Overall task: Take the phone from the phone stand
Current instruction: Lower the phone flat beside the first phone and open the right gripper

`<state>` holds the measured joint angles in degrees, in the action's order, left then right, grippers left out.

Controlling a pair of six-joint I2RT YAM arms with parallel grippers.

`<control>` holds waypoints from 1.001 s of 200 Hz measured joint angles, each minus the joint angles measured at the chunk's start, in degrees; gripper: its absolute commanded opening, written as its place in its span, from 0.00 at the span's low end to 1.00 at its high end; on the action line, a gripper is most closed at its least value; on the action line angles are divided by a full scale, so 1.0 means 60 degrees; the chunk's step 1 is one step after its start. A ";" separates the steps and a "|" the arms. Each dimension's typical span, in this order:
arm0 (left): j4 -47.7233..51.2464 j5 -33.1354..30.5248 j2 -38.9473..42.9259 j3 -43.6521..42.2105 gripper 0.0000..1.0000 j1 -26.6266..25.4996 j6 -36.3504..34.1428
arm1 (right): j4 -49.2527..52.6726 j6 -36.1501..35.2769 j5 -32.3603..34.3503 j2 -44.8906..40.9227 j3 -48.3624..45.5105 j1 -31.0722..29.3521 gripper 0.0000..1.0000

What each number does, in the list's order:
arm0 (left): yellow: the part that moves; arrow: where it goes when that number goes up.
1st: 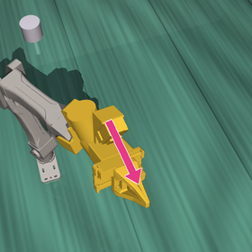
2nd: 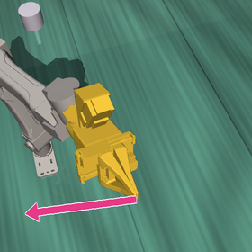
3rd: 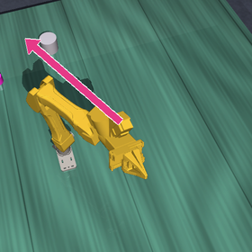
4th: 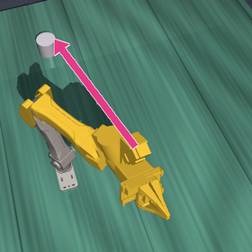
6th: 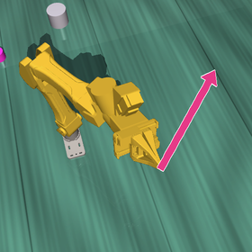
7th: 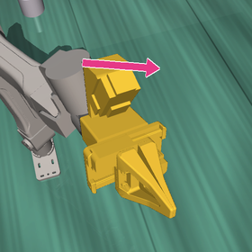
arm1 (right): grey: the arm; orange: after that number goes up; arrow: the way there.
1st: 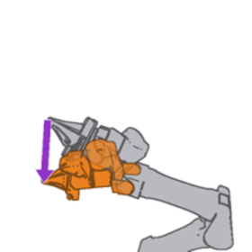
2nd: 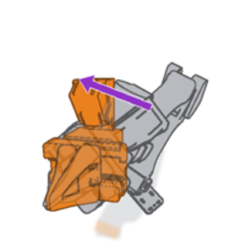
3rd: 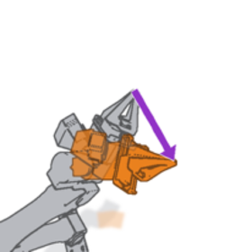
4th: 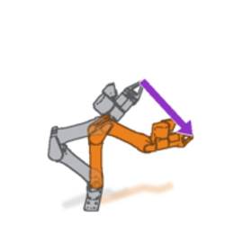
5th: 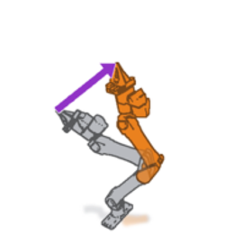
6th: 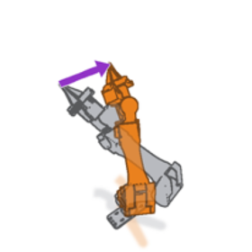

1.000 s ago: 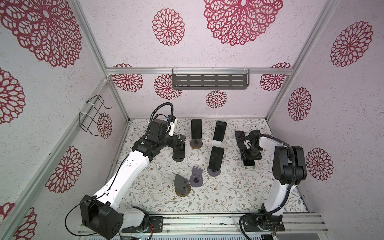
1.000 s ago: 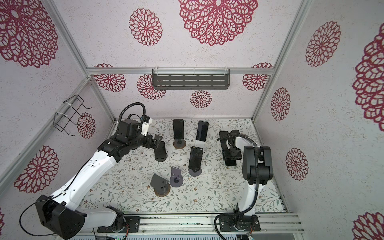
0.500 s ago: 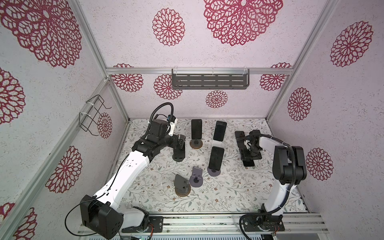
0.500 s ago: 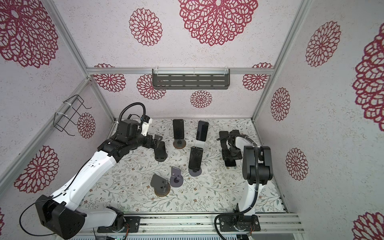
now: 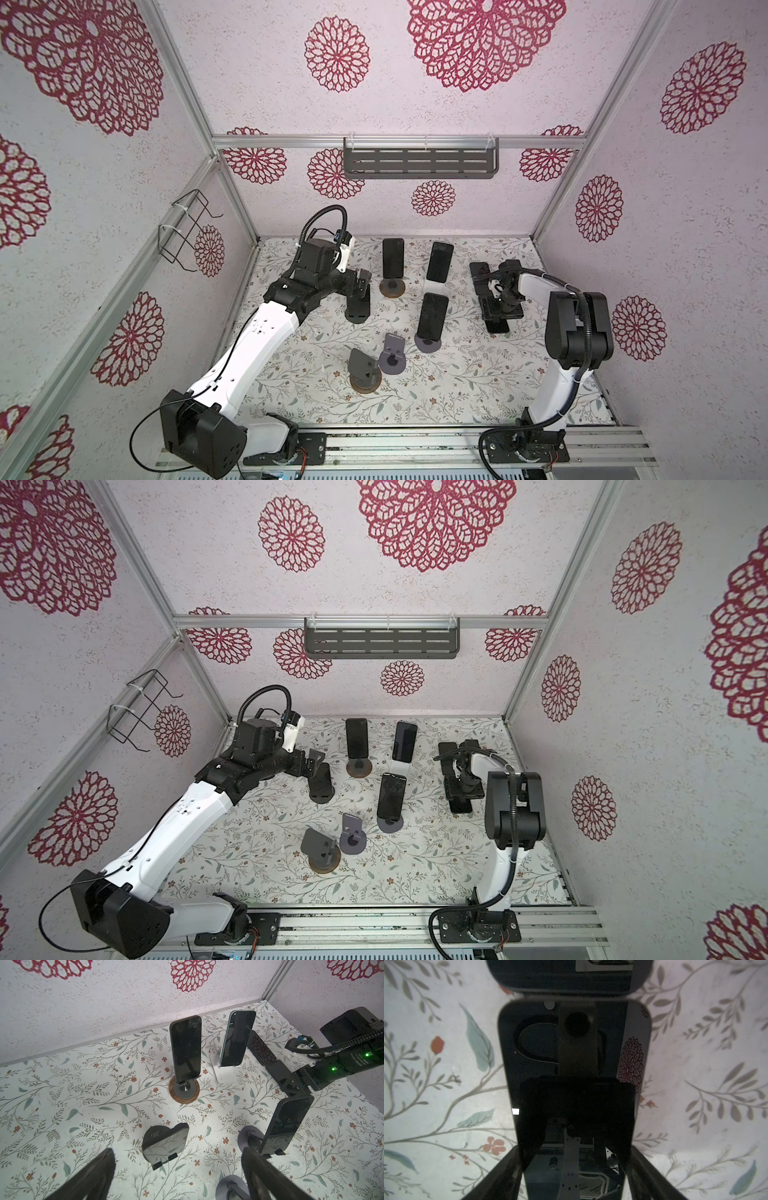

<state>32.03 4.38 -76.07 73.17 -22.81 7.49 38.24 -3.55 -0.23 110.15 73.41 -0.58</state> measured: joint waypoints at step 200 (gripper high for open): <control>0.0066 0.0124 0.0000 0.0000 0.99 0.0000 -0.0149 | 0.0215 0.0244 -0.0266 -0.0801 0.0204 -0.0226 0.89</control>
<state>32.42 5.13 -76.07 73.17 -22.81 6.59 39.53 -2.09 -1.83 105.34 74.63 -1.93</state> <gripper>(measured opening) 0.991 0.890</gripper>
